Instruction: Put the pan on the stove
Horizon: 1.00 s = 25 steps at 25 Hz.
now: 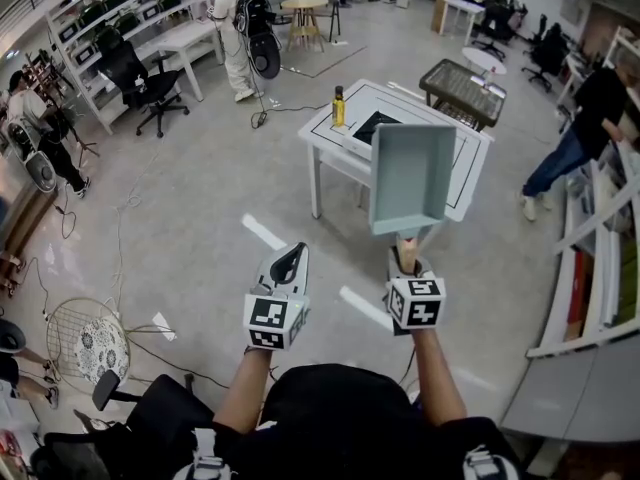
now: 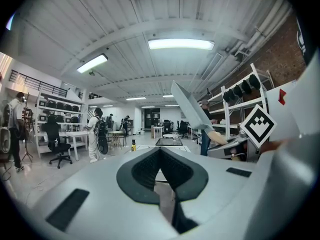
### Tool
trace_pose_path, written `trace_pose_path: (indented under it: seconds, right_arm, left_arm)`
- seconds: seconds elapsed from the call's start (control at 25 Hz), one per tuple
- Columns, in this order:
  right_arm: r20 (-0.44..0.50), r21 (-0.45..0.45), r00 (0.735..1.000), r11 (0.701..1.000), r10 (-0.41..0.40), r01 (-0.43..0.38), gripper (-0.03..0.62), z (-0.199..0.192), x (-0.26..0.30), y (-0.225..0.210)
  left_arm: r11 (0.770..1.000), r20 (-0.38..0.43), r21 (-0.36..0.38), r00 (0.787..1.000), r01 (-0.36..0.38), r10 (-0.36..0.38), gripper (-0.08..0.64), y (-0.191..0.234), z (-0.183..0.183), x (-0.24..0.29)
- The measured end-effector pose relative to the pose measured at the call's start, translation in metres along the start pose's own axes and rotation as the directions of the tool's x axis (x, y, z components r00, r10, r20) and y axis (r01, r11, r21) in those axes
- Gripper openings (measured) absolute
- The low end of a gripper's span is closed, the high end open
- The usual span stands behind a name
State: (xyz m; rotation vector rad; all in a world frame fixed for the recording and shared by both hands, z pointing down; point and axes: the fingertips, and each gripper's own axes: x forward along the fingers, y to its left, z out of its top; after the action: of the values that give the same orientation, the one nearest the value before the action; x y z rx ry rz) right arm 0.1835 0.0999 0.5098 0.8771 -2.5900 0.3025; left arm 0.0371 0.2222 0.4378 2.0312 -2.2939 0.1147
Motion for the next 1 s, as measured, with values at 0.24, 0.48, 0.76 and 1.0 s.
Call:
trace_pose_path:
  seconds: [0.24, 0.48, 0.76, 1.0]
  right_arm:
    - [-0.012, 0.002, 1.000, 1.000, 0.011, -0.011, 0.044, -0.004, -0.006, -0.014]
    - [-0.011, -0.015, 0.999, 0.999, 0.034, -0.035, 0.044, -0.011, -0.009, -0.027]
    - [-0.018, -0.005, 0.998, 0.999, 0.053, -0.053, 0.044, -0.017, -0.012, -0.039]
    - [-0.017, -0.004, 0.998, 0.998, 0.056, -0.056, 0.044, -0.012, -0.004, -0.049]
  left_arm:
    - [1.000, -0.005, 0.002, 1.000, -0.011, 0.011, 0.025, -0.016, -0.002, 0.003]
    - [1.000, -0.001, 0.002, 1.000, -0.019, 0.019, 0.025, -0.038, -0.008, 0.012]
    - [1.000, -0.009, 0.005, 1.000, -0.030, 0.030, 0.025, -0.052, -0.009, 0.015]
    - [1.000, -0.021, 0.006, 0.999, -0.030, 0.031, 0.025, -0.053, -0.011, 0.030]
